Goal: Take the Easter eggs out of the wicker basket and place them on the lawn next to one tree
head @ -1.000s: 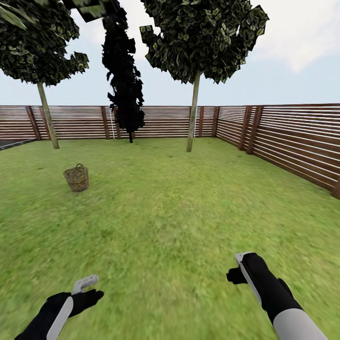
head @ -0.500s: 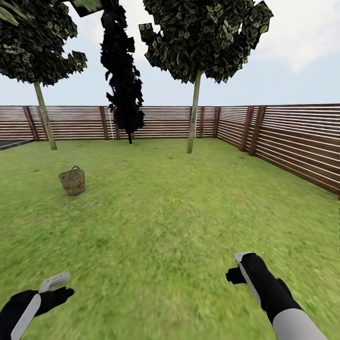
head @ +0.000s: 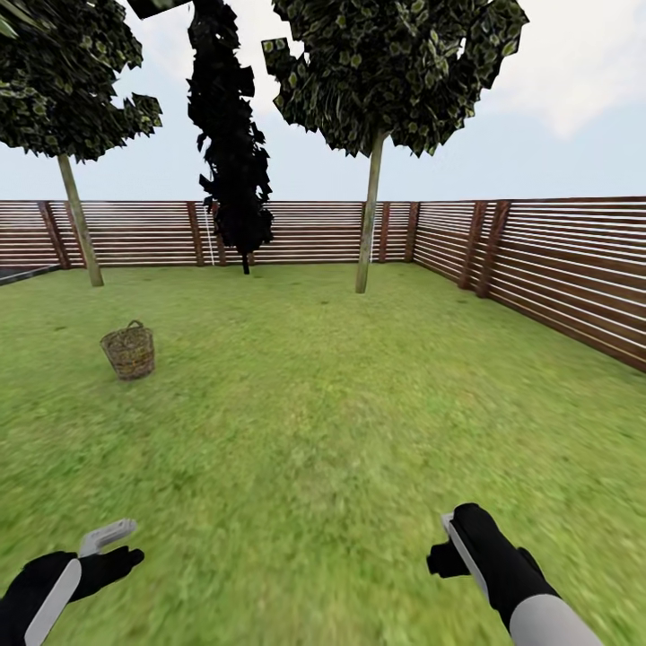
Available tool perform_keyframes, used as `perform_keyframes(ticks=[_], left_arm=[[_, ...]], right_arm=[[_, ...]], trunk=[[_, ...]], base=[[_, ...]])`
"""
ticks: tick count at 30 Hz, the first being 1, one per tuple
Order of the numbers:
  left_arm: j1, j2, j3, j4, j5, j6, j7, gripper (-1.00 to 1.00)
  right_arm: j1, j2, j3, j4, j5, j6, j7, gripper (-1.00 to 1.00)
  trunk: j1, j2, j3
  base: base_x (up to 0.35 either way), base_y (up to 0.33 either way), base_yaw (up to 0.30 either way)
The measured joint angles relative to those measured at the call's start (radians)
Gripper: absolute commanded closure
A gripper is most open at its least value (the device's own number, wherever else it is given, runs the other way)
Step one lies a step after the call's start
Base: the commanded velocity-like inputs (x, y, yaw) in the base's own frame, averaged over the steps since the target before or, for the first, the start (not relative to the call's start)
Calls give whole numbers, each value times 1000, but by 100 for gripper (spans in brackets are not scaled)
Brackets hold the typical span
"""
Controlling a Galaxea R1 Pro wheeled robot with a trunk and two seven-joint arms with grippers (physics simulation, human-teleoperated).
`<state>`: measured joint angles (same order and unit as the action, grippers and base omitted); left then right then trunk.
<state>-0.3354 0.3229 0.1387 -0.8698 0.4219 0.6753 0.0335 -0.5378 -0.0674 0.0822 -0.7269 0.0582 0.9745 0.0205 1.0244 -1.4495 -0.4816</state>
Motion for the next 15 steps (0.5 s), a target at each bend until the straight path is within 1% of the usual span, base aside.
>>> perform_keyframes(ticks=[3,5,15], left_arm=[[0,-15,-3,0,0,1,-1,-100],[0,-19,-2,0,0,2,-1,-100],[0,-24,-5,0,0,2,-2,-100]], right_arm=[[0,-1,0,11,-2,2,0,-100],[0,-2,0,22,-1,0,0,-100],[0,-3,0,33,3,-2,0,-100]], trunk=[[0,0,0],[0,0,0],[0,0,0]], base=[[339,0,0],[339,0,0],[339,0,0]])
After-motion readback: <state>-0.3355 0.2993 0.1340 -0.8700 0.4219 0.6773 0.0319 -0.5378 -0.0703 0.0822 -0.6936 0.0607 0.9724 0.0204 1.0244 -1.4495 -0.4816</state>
